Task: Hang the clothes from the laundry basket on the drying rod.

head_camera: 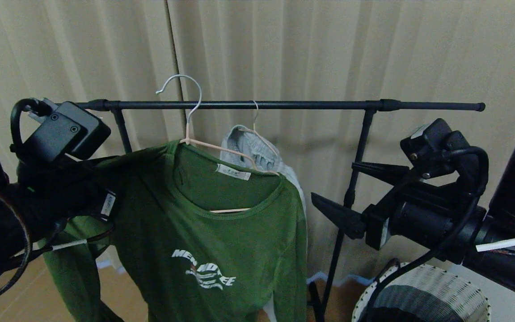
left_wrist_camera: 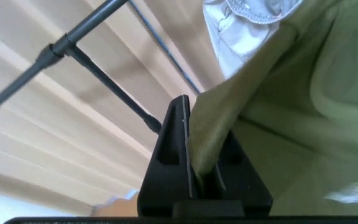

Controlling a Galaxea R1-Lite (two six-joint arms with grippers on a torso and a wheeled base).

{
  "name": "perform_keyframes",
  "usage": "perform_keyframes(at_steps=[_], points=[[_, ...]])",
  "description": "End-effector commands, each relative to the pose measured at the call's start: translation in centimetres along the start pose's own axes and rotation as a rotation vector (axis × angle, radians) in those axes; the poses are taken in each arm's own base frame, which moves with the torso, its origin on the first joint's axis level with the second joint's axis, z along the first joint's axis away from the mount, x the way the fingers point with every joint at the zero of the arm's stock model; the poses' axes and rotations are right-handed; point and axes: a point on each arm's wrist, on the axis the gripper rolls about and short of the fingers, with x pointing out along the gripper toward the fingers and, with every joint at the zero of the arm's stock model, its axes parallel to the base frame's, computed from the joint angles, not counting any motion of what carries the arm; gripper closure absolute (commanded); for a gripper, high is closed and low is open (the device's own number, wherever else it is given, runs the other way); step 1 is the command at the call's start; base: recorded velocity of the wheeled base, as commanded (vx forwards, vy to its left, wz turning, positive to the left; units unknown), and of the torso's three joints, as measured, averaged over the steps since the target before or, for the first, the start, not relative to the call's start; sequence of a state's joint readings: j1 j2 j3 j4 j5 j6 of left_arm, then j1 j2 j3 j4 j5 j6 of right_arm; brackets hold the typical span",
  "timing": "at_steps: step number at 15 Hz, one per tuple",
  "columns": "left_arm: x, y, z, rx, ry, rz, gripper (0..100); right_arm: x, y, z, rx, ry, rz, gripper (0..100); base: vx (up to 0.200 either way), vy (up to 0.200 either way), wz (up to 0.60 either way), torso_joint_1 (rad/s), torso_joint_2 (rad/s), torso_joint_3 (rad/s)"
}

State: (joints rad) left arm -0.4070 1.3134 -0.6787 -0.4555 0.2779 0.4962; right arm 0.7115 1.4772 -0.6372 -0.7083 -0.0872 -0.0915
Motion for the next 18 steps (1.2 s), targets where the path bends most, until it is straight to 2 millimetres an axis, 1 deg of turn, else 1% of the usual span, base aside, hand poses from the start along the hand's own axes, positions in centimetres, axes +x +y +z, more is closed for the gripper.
perform_keyframes(at_steps=[1, 3, 6, 9, 12, 16, 18], points=[[0.1, -0.3, 0.4, -0.022, -0.013, -0.011, 100, -0.1, 0.1, 0.1, -0.015, -0.007, 0.007, 0, 0.0, 0.0, 0.0, 0.0, 0.0, 0.0], [0.4, -0.8, 0.8, -0.052, -0.023, -0.035, 100, 0.1, 0.2, 0.1, -0.02, -0.002, 0.008, 0, 0.0, 0.0, 0.0, 0.0, 0.0, 0.0], [0.2, -1.8, 1.3, -0.06, -0.042, -0.082, 100, 0.9, 0.2, 0.9, -0.05, -0.025, 0.016, 0, 0.0, 0.0, 0.0, 0.0, 0.0, 0.0], [-0.2, -2.8, 1.8, -0.083, -0.067, -0.13, 100, 2.8, 0.3, 1.3, -0.097, -0.019, 0.016, 0, 0.0, 0.0, 0.0, 0.0, 0.0, 0.0], [-0.4, -3.0, 1.9, -0.082, -0.074, -0.142, 100, 4.5, 0.5, 1.2, -0.133, -0.007, 0.014, 0, 0.0, 0.0, 0.0, 0.0, 0.0, 0.0], [-0.7, -3.5, 2.2, -0.078, -0.092, -0.17, 100, 5.6, 0.4, 1.1, -0.177, 0.001, 0.002, 0, 0.0, 0.0, 0.0, 0.0, 0.0, 0.0], [-0.8, -3.8, 2.3, -0.075, -0.098, -0.184, 100, 6.6, 0.2, 1.0, -0.204, 0.008, -0.009, 0, 0.0, 0.0, 0.0, 0.0, 0.0, 0.0]])
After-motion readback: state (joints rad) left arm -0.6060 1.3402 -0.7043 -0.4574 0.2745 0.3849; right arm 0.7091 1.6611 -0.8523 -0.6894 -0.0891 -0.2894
